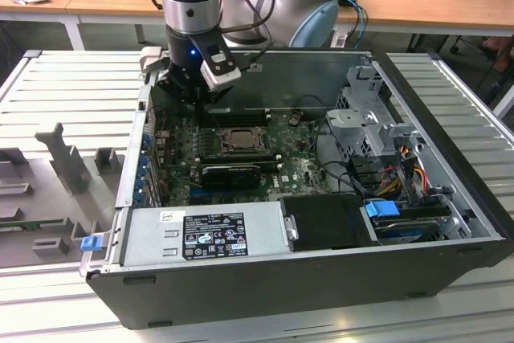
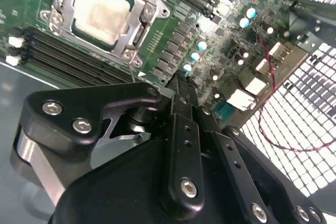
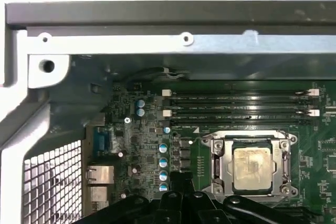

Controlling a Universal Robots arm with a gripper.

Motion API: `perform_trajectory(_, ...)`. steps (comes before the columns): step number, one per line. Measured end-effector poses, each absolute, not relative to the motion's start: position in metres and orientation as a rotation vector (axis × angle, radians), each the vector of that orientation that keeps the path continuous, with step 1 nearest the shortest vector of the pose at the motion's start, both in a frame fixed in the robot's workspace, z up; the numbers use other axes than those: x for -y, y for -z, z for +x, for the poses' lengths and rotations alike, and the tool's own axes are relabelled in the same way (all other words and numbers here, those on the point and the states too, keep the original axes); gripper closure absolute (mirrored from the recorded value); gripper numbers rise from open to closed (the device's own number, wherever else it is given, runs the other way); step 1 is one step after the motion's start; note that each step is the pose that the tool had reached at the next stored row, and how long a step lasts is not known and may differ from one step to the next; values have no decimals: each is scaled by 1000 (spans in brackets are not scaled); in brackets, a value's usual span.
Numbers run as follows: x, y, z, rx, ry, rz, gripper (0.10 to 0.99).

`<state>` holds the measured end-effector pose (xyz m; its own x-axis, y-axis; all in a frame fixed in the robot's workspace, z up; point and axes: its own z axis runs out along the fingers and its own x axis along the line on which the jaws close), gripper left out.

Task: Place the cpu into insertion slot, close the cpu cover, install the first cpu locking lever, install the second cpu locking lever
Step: 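Install the first cpu locking lever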

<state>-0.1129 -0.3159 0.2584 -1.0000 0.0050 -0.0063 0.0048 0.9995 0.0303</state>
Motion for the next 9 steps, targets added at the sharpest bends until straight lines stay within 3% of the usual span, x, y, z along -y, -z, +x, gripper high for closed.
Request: perform_trajectory(9,296,-257,-115,-3135,-47,-2,980)
